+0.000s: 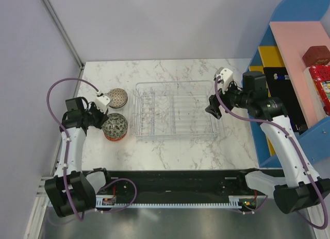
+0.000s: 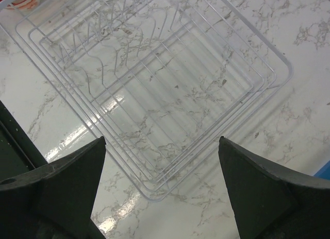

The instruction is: Load the bowls into the dish rack

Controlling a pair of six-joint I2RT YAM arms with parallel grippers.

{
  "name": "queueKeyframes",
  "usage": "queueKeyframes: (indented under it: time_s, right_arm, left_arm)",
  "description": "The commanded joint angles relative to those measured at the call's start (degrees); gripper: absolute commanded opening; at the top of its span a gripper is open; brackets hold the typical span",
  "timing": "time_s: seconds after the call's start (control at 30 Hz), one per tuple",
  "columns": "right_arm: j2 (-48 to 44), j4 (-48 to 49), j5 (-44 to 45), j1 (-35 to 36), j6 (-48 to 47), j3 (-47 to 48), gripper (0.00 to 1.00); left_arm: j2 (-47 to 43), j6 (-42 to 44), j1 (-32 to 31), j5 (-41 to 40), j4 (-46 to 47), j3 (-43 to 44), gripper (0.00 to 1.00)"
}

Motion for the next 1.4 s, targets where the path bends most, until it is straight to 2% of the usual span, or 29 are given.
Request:
queueKeyframes:
  time_s: [0.0, 0.13, 0.27, 0.33, 0.37, 0.47, 0.6, 0.8, 0.93, 1.1, 1.37]
  right_arm:
    - [2.26, 3.53, -3.85, 0.28, 5.18, 4.08, 0.98]
    - [2.44, 10.8, -8.06, 0.28, 10.63, 2.77, 0.98]
    - [3.93, 18.98, -13.86, 0.28, 20.45, 1.98, 0.98]
    - [6.55, 24.5, -17.29, 0.28, 25.39, 1.89, 0.98]
    - [7.79, 26.37, -18.52, 0.28, 30.8, 1.89, 0.98]
    - [13.58, 32.96, -23.44, 0.28, 37.86, 2.24, 0.98]
    - [21.75, 39.2, -29.15, 0.28, 46.48, 2.33, 0.98]
    - [27.66, 48.87, -36.37, 0.37, 55.8, 0.57, 0.97]
    - [29.42, 51.35, -37.78, 0.63, 57.66, -1.27, 0.97]
    - [31.7, 51.52, -38.92, 1.42, 56.7, -2.59, 0.96]
    - [34.34, 52.4, -38.92, 3.36, 57.31, -3.56, 0.96]
  left_arm:
    - [-3.24, -2.57, 0.18, 6.29, -1.76, 5.39, 0.02]
    - [-3.25, -6.43, 0.09, 10.93, -1.94, 8.9, 0.02]
    - [0.35, -11.52, -0.26, 22.69, -1.07, 13.56, 0.02]
    - [2.81, -15.21, -2.09, 25.09, 0.77, 16.1, 0.02]
    - [3.26, -16.79, -2.97, 25.36, 4.79, 16.46, 0.02]
    - [4.05, -22.77, -7.28, 24.4, 13.75, 15.86, 0.02]
    - [6.07, -25.33, -16.57, 22.03, 19.31, 15.59, 0.02]
    - [12.74, -29.28, -22.93, 24.3, 24.77, 17.86, 0.02]
    - [16.7, -30.95, -24.78, 24.04, 29.43, 18.58, 0.02]
    - [23.2, -34.03, -26.45, 27.55, 29.88, 23.4, 0.02]
    - [25.58, -35.97, -29.87, 27.3, 29.44, 26.49, 0.02]
